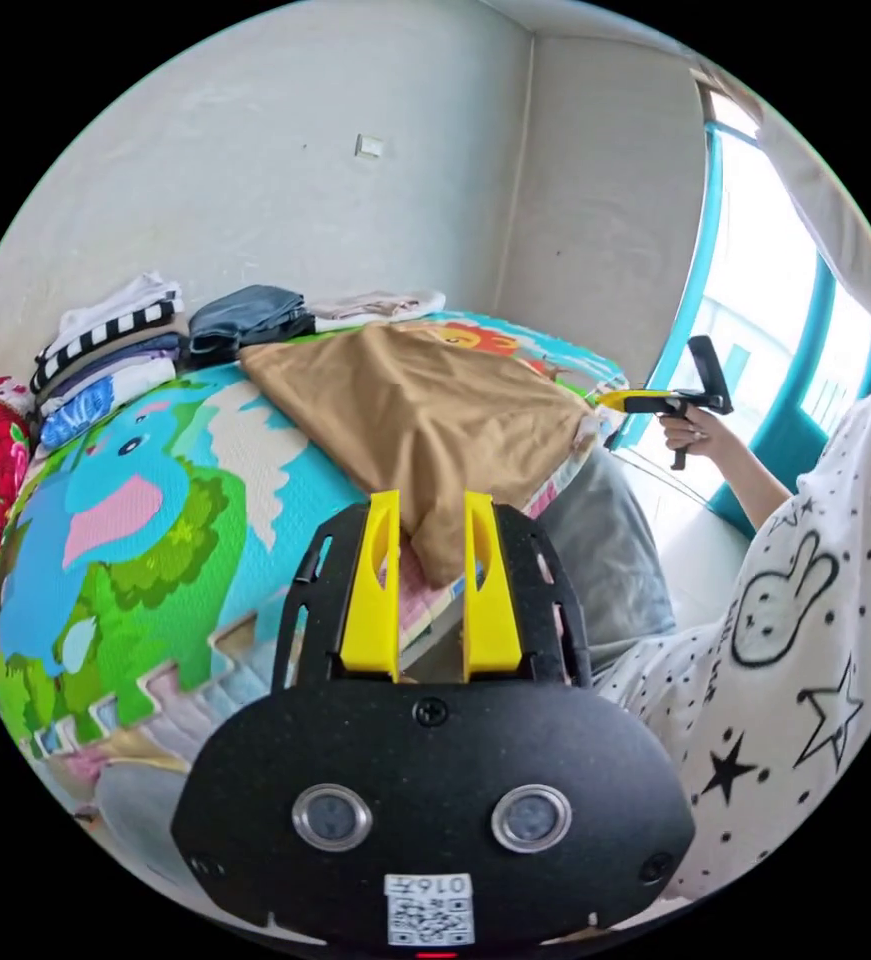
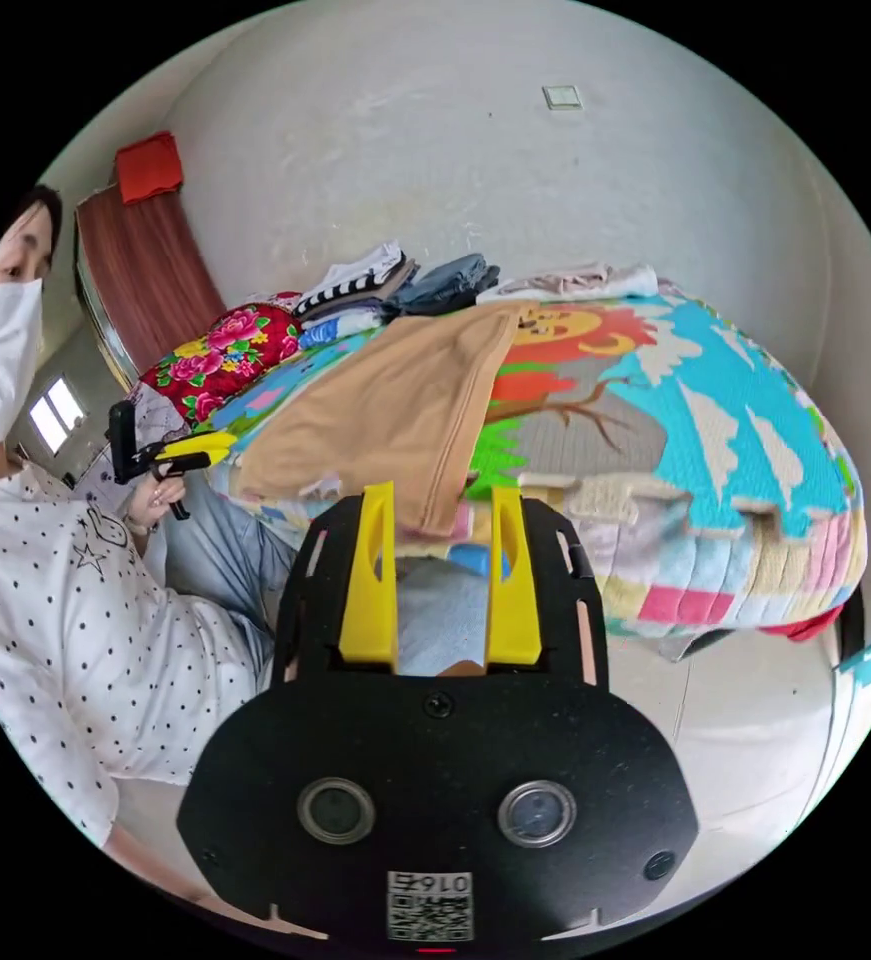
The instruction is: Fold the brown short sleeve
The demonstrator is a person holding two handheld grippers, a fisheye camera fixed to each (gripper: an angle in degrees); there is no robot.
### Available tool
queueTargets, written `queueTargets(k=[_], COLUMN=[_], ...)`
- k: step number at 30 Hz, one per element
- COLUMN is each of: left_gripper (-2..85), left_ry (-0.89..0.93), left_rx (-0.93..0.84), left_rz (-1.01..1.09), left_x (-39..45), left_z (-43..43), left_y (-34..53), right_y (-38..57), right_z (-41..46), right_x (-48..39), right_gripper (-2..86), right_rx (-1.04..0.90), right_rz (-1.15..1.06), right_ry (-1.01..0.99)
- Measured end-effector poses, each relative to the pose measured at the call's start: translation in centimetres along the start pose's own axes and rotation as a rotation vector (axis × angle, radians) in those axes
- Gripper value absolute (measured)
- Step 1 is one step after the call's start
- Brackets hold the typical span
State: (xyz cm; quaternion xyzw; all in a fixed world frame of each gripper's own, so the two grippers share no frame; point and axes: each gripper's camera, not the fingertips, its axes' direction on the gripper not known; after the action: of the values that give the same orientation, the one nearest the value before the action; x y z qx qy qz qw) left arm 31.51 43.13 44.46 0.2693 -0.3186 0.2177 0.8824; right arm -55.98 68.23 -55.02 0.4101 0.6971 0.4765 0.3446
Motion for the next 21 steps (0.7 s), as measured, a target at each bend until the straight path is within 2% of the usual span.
queueTargets(k=[4,7,12,15,18,21], left_gripper=[10.3,10.5,9.9,9.6,9.5,9.9], left_ry=[0.023,0.122,0.132,0.120,0.102,0.057], left_rx=[-0.006,-0.004,0.034,0.037,0.042,0.008], left_rz=[-0.103,-0.166,-0.218,-0.234,-0.227,-0.188], left_x=[-0.5,-1.1,-2.0,-2.6,-2.8,-2.5], left_z=[0.7,1.1,0.2,-0.3,-0.6,-0.4], left_y=[1.4,1.6,2.4,2.8,2.9,2.8], right_y=[4.9,7.0,10.4,11.4,12.1,12.5], right_z=[-2.3,-3.2,-1.6,-1.2,-1.9,-3.5], right_x=[-6.1,-12.9,-23.9,-27.8,-30.9,-33.8], right_gripper=[12.9,12.8,10.5,8.8,2.3,0.9], right_rx=[0.083,0.134,0.026,-0.005,-0.009,-0.023], right_rz=[-0.021,-0.167,-0.546,-0.630,-0.659,-0.673], right_ry=[0.115,0.331,0.696,0.853,0.921,0.925])
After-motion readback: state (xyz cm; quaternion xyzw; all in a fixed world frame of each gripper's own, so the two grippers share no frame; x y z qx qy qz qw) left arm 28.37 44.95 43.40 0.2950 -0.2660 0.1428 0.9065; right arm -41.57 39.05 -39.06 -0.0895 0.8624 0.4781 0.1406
